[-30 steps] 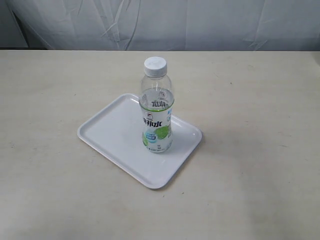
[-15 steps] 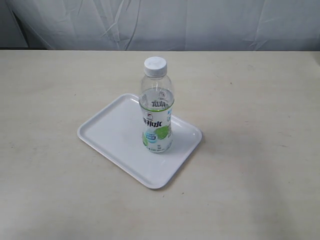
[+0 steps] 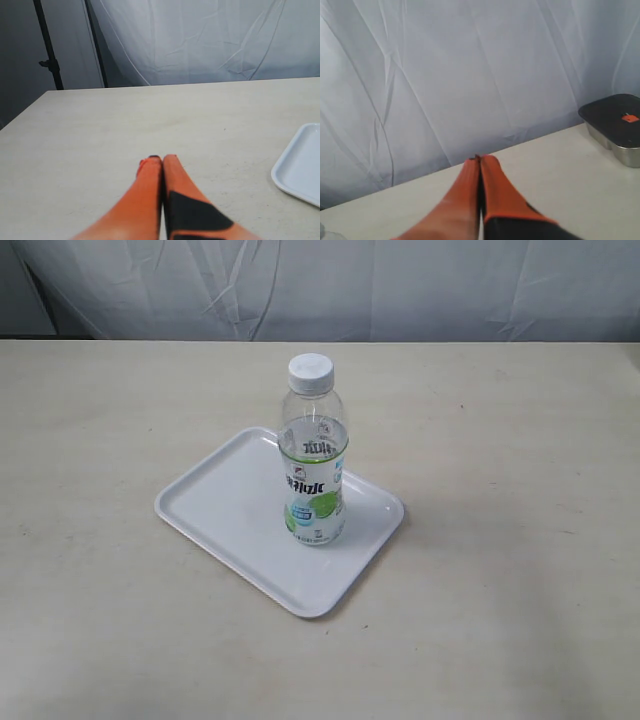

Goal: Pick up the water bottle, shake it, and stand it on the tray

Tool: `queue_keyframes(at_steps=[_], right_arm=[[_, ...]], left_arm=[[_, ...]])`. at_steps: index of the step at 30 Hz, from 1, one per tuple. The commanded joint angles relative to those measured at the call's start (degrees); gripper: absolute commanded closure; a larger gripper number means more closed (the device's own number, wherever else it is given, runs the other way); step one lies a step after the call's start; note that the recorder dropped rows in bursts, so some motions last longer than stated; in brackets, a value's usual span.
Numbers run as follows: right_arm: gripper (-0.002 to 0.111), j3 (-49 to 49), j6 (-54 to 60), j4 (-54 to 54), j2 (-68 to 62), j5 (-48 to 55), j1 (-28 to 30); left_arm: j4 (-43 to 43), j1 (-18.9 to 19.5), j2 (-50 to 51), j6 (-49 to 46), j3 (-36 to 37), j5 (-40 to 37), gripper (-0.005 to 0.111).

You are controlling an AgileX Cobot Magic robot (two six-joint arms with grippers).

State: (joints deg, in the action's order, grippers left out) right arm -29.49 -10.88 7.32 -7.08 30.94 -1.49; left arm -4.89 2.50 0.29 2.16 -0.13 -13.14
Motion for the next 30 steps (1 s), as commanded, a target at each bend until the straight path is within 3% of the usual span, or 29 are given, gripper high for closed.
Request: queue_keyframes(at_steps=[1, 21, 30], right_arm=[[0.109, 6.57, 0.15, -1.2, 5.48, -0.07, 2.22], [0.109, 28.27, -0.07, -3.54, 7.08, -1.69, 4.3], [0.109, 29.49, -0.9, -3.32, 7.08, -6.5, 4.3]], left_arm=[[0.05, -0.33, -0.29, 0.37, 0.13, 0.24, 0.107], [0.05, -0.33, -0.29, 0.37, 0.13, 0.24, 0.107], [0.05, -0.33, -0.29, 0.37, 0.13, 0.24, 0.107]])
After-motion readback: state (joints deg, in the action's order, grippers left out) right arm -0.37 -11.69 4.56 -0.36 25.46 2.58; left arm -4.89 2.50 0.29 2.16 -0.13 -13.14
